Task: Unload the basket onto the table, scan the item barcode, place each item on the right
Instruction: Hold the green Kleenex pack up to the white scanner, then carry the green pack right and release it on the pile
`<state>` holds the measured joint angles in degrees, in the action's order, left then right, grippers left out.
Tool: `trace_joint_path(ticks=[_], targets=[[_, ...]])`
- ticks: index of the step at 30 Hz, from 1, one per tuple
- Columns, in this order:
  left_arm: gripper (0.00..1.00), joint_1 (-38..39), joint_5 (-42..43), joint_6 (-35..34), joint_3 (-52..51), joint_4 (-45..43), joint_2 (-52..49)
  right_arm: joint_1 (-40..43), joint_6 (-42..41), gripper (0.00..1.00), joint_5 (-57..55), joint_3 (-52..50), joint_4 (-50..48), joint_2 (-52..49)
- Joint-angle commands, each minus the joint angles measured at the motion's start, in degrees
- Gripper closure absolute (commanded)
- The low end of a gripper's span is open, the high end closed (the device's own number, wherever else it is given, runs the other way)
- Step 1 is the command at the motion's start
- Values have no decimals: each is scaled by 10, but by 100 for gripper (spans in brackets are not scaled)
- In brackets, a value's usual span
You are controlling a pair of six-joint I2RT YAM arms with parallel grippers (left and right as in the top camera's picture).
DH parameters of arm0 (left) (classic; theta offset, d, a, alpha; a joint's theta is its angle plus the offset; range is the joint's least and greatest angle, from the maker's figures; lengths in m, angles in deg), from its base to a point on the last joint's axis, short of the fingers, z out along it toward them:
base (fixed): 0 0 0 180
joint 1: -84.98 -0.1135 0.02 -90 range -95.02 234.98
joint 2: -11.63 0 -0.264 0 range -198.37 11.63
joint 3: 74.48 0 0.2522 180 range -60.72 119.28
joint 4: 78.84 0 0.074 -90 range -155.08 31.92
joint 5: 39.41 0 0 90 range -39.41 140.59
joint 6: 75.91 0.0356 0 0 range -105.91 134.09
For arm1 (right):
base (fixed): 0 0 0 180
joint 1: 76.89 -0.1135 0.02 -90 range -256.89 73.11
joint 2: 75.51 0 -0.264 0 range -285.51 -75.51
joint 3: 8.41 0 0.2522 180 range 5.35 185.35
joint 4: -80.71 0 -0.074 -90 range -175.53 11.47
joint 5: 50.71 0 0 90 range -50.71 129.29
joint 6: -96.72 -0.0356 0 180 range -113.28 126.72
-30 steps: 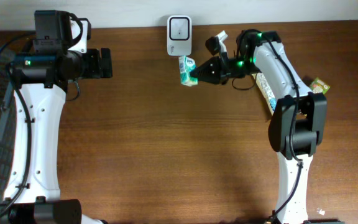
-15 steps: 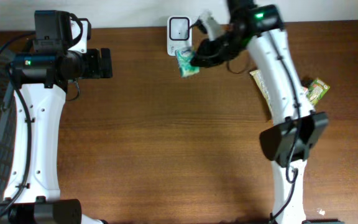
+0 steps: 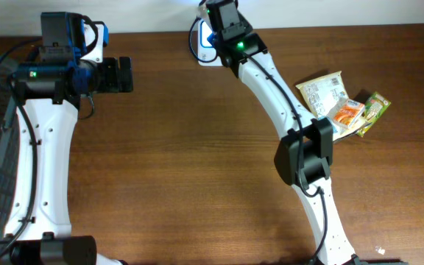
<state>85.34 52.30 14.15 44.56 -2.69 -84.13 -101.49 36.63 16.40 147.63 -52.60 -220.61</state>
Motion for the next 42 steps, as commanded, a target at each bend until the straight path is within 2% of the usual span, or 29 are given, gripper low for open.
trace_joint_path(ticks=[1,14,16,19,22,23,24,26,28,31,33,36,39,40,42], targets=[[1,2,5,9,6,-1,9,-6,59,96,-19,3,-26,-27],[1,2,5,9,6,-1,9,-10,60,96,-24,0,-36,-30],[1,2,5,9,6,-1,9,-13,19,96,-10,2,-21,13],[1,2,5,9,6,-1,9,-10,-102,96,64,2,98,107],[1,2,5,9,6,-1,9,13,-249,96,106,2,329,219],[1,2,5,9,6,-1,9,24,-298,96,105,2,373,237],[1,2,5,9,6,-1,9,47,-349,96,105,2,440,258],[1,2,5,9,6,-1,9,110,-396,96,105,1,547,265],[1,2,5,9,6,-1,9,179,-439,96,105,-21,617,256],[1,2,5,9,6,-1,9,269,-470,96,109,-142,601,254],[1,2,5,9,6,-1,9,298,-469,95,143,-236,520,254],[1,2,5,9,6,-1,9,308,-467,83,156,-343,387,254],[1,2,5,9,6,-1,9,307,-467,61,156,-356,345,254],[1,2,5,9,6,-1,9,308,-467,57,157,-334,356,256],[1,2,5,9,6,-1,9,307,-463,55,164,-279,411,261]])
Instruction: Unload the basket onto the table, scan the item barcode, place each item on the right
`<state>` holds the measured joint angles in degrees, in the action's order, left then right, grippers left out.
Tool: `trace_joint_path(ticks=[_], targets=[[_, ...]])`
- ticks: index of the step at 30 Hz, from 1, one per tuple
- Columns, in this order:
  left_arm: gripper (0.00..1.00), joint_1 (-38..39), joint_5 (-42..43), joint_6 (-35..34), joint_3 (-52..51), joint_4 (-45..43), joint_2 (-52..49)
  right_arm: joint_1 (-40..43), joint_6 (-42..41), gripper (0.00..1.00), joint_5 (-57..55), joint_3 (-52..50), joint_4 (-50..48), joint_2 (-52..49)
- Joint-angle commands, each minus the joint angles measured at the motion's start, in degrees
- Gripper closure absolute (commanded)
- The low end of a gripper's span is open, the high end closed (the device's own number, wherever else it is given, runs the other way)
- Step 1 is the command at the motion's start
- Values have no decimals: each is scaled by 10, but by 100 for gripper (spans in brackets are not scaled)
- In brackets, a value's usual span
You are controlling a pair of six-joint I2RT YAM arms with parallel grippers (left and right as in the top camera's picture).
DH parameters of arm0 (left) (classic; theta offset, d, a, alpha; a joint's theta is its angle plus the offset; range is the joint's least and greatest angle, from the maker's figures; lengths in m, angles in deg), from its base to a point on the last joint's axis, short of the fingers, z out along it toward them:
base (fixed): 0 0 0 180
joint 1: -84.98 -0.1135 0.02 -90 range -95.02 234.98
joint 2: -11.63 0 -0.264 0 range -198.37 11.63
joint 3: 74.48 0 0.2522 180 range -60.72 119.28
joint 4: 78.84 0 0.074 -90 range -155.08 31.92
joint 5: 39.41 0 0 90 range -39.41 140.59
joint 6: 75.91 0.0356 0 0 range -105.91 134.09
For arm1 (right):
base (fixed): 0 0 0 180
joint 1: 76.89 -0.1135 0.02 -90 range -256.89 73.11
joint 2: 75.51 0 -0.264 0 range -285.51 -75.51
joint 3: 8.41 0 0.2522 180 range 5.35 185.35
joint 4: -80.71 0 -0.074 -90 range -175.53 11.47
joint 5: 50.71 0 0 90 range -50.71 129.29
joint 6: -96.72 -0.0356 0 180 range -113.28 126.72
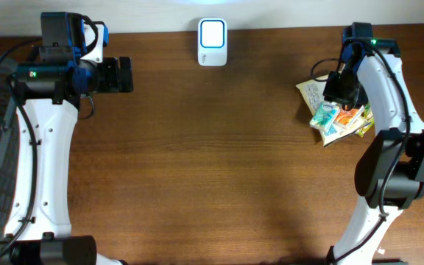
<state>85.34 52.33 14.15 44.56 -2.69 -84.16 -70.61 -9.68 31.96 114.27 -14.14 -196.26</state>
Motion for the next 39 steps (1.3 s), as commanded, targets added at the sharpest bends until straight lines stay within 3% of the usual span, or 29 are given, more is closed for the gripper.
trace_joint_path(ticks=[1,4,8,9,14,21,24,32,35,39], targets=[[1,2,4,9,6,-1,9,-3,22,55,23,103,74,25],[1,2,4,9,6,-1,9,-19,60,52,55,216,174,51],[1,2,4,9,6,-1,9,-94,85,50,89,330,259,203],[1,2,4,9,6,-1,9,-102,85,1,89,330,259,242],[1,2,4,9,6,-1,9,-108,85,1,82,330,259,372],[1,2,4,9,6,-1,9,-107,106,1,67,298,227,416],[1,2,4,9,6,-1,9,-107,156,1,69,83,33,514],[1,2,4,9,6,-1,9,-92,164,1,69,-666,-553,913],[1,2,4,9,6,-1,9,-91,164,1,69,-865,-682,1042],[1,2,4,9,6,-1,9,-92,164,1,69,-987,-696,1139]])
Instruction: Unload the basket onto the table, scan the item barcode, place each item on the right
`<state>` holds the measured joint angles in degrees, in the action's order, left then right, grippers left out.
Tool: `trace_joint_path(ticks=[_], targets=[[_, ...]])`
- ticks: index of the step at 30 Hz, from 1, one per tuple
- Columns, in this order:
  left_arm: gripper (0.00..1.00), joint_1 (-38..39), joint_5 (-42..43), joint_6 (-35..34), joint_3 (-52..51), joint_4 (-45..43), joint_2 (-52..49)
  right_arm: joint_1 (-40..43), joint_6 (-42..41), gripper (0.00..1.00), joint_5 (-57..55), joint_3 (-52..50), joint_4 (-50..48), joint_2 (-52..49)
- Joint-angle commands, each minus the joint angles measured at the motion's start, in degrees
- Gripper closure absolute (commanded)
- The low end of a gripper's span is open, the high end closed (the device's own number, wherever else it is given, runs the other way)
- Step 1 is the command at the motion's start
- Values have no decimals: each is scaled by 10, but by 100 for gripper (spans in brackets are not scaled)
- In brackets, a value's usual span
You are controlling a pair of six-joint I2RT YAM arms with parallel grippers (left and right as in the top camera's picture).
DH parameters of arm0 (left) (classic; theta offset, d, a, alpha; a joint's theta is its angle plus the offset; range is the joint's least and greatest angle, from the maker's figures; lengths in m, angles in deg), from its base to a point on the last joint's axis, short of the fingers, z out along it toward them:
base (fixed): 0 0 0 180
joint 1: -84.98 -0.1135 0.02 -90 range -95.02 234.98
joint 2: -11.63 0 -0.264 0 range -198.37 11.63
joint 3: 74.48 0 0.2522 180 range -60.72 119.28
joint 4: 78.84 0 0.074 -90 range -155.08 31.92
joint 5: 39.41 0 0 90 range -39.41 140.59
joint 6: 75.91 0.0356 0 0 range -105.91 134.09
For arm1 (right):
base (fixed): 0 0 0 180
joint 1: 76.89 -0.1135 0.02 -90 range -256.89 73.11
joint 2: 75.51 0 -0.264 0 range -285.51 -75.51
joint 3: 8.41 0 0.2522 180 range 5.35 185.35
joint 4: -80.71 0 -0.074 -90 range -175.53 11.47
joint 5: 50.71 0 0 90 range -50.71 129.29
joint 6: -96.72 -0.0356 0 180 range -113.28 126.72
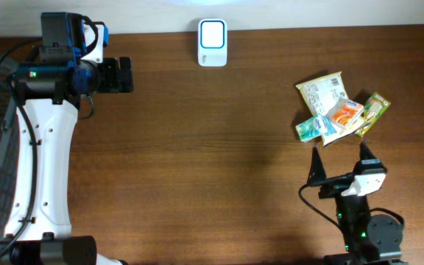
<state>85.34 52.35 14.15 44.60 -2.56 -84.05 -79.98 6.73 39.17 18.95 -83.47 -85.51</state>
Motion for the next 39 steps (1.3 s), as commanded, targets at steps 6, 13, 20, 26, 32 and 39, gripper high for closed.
trace_joint_path(ticks=[6,13,20,26,32,39], targets=[[1,2,4,9,6,-2,8,1,0,1,1,-133,26,98],[1,2,4,9,6,-2,8,1,0,1,5,-133,24,98],[1,3,4,9,6,-2,8,1,0,1,5,-133,24,98],[1,2,4,9,6,-2,8,1,0,1,5,-133,24,98],[1,2,4,9,5,7,8,1,0,1,5,-133,24,98],[1,2,4,9,5,71,8,1,0,1,5,-133,24,98]])
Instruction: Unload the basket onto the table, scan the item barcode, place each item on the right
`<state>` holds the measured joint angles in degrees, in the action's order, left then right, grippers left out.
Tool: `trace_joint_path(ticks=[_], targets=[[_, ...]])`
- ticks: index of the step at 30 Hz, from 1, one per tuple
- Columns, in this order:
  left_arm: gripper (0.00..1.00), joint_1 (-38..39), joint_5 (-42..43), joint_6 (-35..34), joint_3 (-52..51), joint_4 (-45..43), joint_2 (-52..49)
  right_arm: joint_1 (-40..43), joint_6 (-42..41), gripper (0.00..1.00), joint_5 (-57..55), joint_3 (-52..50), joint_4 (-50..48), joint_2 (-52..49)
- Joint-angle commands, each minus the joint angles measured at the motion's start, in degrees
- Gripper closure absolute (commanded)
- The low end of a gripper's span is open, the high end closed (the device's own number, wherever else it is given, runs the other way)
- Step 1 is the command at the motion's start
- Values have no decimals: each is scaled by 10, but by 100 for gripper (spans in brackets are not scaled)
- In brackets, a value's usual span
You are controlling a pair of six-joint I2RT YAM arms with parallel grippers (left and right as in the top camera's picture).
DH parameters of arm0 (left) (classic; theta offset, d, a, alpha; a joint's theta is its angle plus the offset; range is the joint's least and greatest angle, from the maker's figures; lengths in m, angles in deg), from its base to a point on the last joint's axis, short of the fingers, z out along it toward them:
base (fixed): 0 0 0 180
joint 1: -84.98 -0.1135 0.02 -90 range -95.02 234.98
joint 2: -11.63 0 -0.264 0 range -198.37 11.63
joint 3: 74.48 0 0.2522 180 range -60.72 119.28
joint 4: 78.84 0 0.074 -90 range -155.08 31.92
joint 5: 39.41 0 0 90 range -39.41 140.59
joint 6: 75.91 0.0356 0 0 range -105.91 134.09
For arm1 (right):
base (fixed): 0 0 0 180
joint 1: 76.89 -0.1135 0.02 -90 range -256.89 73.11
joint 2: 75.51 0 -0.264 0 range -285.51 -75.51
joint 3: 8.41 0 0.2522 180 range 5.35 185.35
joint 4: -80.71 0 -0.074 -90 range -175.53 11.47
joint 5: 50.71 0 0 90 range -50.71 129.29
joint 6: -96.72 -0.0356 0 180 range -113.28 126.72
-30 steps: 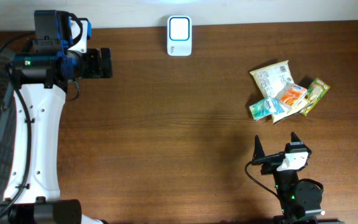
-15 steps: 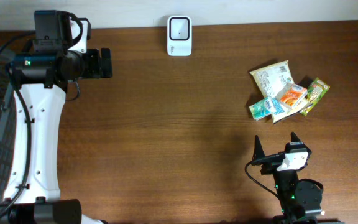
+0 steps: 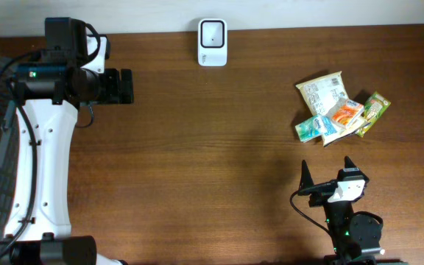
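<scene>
The white barcode scanner [image 3: 213,33] stands at the table's back edge, its screen grey. A pile of snack packets [image 3: 338,107] lies at the right, with a teal packet [image 3: 311,128] at its near left corner. My right gripper [image 3: 326,165] is open and empty near the front edge, a little in front of the pile, its fingertips [image 3: 305,168] spread wide. My left gripper [image 3: 126,86] hovers at the far left, pointing right, away from both scanner and packets. Its jaws show only as a dark block.
The pile also holds a white packet [image 3: 322,90], an orange one [image 3: 347,112] and a green one [image 3: 375,110]. The left arm's white links [image 3: 46,158] run down the left side. A grey edge borders the table at the left.
The right gripper has drawn back slightly toward the front edge, still open. The left gripper sits a little nearer the front. The scanner's screen has gone from bright to grey.
The right arm first reached across the table to the scanner at the back. Then its gripper was over the packet pile with the teal packet under it. After that it stood open near the front edge, the teal packet lying beside the pile, as now.
</scene>
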<state>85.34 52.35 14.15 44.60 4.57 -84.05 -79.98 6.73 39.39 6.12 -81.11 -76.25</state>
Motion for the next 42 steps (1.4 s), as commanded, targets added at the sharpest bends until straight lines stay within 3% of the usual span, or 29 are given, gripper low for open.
trace_joint_path(ticks=[1,5,8,11,15,18,21,25,34,38,42], targets=[[1,2,4,9,5,-2,10,1,0,1,3,-5,1,5],[1,2,4,9,-5,-5,39,1,0,1,3,-5,1,5],[1,2,4,9,-70,-6,96,1,0,1,3,-5,1,5],[1,2,4,9,-162,-46,211,1,0,1,3,-5,1,5],[1,2,1,9,-332,-73,436,1,0,1,3,-5,1,5],[1,2,-51,9,-498,-212,590,1,0,1,3,-5,1,5],[1,2,-78,24,-766,-510,731,1,0,1,3,-5,1,5],[1,2,-76,24,-924,-635,784,1,0,1,3,-5,1,5],[1,2,-73,31,-1049,-666,885,1,0,1,3,-5,1,5],[1,-16,-54,39,-1048,-651,955,1,0,1,3,-5,1,5],[1,-17,-54,39,-1048,-652,954,1,0,1,3,-5,1,5]])
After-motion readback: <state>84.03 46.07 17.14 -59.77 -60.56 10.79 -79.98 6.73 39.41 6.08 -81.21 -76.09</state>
